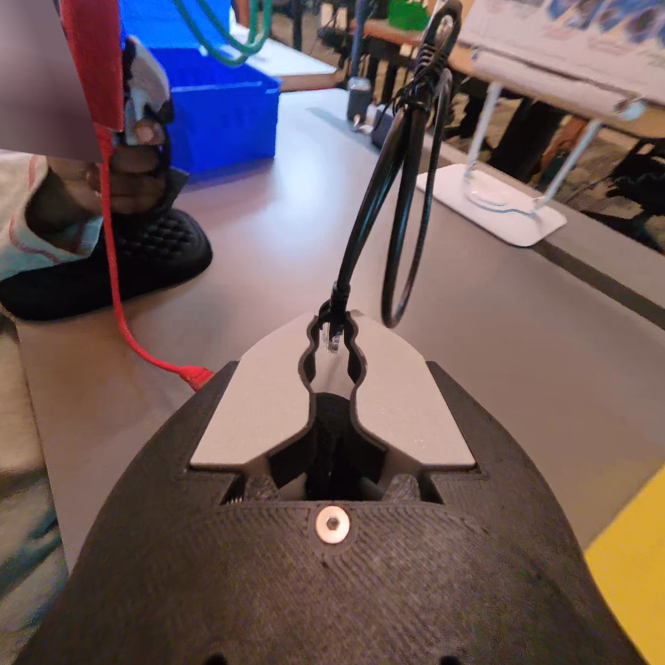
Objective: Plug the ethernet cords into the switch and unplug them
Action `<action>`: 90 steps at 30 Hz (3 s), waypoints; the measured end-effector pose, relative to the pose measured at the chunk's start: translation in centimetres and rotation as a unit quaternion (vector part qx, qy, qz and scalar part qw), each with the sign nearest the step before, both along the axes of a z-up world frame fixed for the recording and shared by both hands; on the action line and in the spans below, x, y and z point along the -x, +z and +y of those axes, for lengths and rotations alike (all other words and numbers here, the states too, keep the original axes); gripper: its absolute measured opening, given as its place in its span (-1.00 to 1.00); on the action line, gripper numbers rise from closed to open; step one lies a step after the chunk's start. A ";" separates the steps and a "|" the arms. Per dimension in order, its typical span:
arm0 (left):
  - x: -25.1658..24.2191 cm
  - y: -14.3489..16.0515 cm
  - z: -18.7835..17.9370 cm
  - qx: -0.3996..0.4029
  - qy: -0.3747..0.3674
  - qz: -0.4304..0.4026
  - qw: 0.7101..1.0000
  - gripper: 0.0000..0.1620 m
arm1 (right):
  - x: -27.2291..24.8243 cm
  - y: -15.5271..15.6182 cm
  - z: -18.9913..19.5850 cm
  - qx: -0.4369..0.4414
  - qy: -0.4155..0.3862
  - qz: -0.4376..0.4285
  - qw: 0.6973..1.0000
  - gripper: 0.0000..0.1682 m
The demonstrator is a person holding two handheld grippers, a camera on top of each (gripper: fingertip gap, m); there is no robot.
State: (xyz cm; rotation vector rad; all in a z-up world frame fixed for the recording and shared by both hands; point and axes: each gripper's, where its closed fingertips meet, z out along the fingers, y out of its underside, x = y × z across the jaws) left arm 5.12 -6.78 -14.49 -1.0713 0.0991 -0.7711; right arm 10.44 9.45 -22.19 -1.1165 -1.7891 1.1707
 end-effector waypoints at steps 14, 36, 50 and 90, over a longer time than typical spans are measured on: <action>-1.6 -2.9 1.8 0.097 -0.030 0.040 0.994 -0.62 | -10.4 11.3 15.0 0.200 -0.181 0.236 0.933 -0.84; -2.3 -5.2 3.0 0.166 -0.033 0.070 0.983 -0.61 | -19.7 2.7 16.8 0.079 -0.111 -0.192 0.972 -0.84; -2.4 -5.3 3.0 0.169 -0.038 0.070 0.982 -0.61 | -19.8 5.2 20.0 0.104 0.067 -0.400 0.908 -0.84; -2.7 -5.6 3.0 0.177 -0.046 0.075 0.980 -0.61 | -11.2 -2.3 27.5 -0.368 -0.030 -0.318 0.873 -0.87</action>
